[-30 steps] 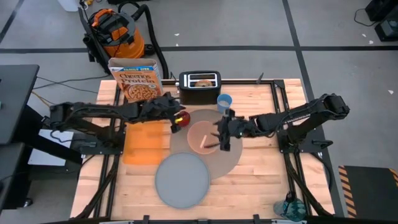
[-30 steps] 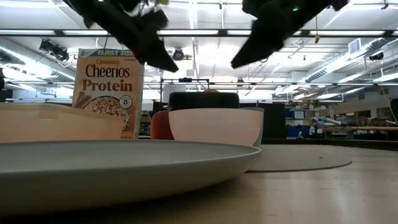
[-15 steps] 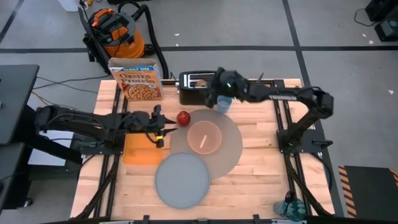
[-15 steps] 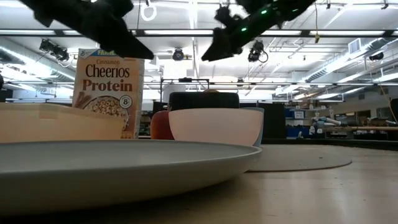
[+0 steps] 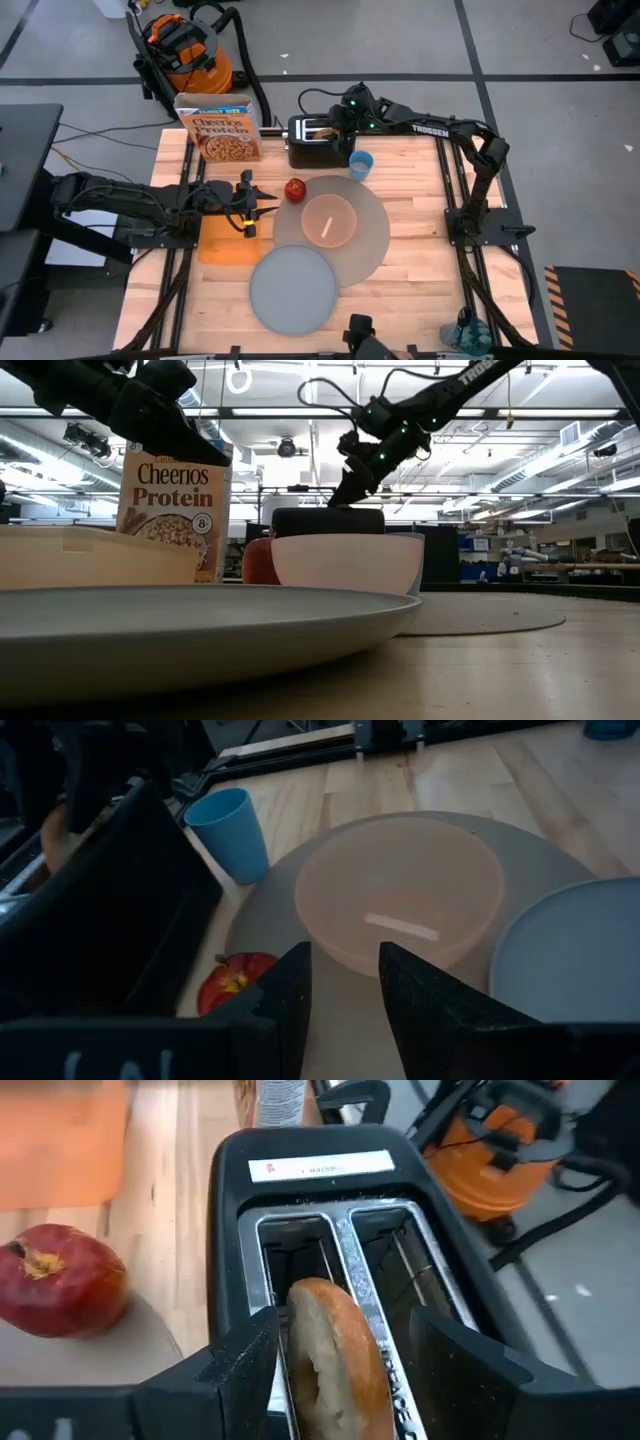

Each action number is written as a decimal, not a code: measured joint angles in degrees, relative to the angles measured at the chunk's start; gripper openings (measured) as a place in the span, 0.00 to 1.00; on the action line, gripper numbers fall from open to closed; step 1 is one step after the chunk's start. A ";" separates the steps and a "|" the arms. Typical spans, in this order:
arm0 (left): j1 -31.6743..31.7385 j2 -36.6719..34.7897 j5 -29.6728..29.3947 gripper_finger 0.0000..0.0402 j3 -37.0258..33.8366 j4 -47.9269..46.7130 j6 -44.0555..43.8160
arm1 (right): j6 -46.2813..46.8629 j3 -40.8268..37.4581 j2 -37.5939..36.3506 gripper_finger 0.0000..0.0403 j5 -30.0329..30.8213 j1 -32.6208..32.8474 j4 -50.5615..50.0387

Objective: Arrange a breakfast setting
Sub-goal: Put the bagel on the blue plate

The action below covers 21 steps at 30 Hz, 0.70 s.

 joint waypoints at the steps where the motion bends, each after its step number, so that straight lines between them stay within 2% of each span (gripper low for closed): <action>1: -0.02 -0.01 0.03 0.32 0.00 -0.03 -0.20 | 0.22 0.00 0.14 0.57 -1.66 -0.40 -0.38; 10: -0.02 0.03 0.02 0.32 0.00 0.57 -2.41 | 2.29 -0.04 2.10 0.49 -4.52 -1.40 1.31; 21: -0.13 0.03 0.01 0.32 0.00 1.18 -2.25 | -0.41 -0.04 2.25 0.29 -3.79 -1.09 1.52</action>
